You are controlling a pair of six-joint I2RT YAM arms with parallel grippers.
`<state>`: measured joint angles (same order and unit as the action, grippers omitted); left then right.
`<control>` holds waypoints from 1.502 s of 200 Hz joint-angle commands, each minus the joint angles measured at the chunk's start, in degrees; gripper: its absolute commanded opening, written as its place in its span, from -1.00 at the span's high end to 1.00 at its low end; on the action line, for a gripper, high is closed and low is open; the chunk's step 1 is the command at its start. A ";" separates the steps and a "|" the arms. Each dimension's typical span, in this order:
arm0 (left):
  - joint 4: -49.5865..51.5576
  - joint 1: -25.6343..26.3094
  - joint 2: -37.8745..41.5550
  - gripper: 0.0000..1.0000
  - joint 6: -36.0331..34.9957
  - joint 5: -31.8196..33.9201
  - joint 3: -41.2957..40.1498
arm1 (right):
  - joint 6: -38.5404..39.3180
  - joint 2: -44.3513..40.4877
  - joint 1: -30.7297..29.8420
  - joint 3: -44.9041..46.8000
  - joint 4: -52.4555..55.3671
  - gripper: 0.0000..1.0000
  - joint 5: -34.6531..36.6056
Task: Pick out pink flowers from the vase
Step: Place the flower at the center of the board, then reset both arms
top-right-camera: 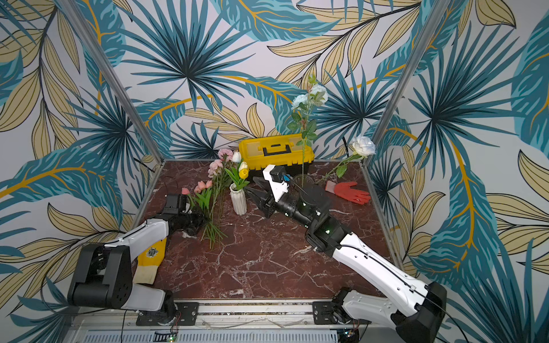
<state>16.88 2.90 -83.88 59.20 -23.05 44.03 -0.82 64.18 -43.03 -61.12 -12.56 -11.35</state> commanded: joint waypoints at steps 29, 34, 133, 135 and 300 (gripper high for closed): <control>6.17 -1.47 -3.82 1.00 -4.09 -0.48 4.87 | 0.19 -0.86 -0.14 1.88 0.91 0.14 1.32; 6.22 -1.65 -4.38 1.00 -4.30 -0.77 5.04 | 0.24 -0.90 -0.13 1.88 0.91 0.14 1.43; 11.52 -2.98 -3.24 0.30 -10.01 -0.34 9.15 | 0.62 -1.38 -0.14 2.00 3.00 0.14 1.08; 11.62 -2.98 -2.92 0.29 -10.05 -0.29 9.08 | 0.57 -1.44 -0.13 1.93 3.14 0.14 1.12; -5.37 -2.34 33.16 -0.99 -39.71 23.93 -6.83 | 0.48 -25.33 -0.13 16.25 43.05 -0.99 36.03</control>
<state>24.08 0.67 -48.69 29.71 -5.56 43.77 -1.63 42.41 -43.11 -52.05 23.75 7.03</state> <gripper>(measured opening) 0.995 0.993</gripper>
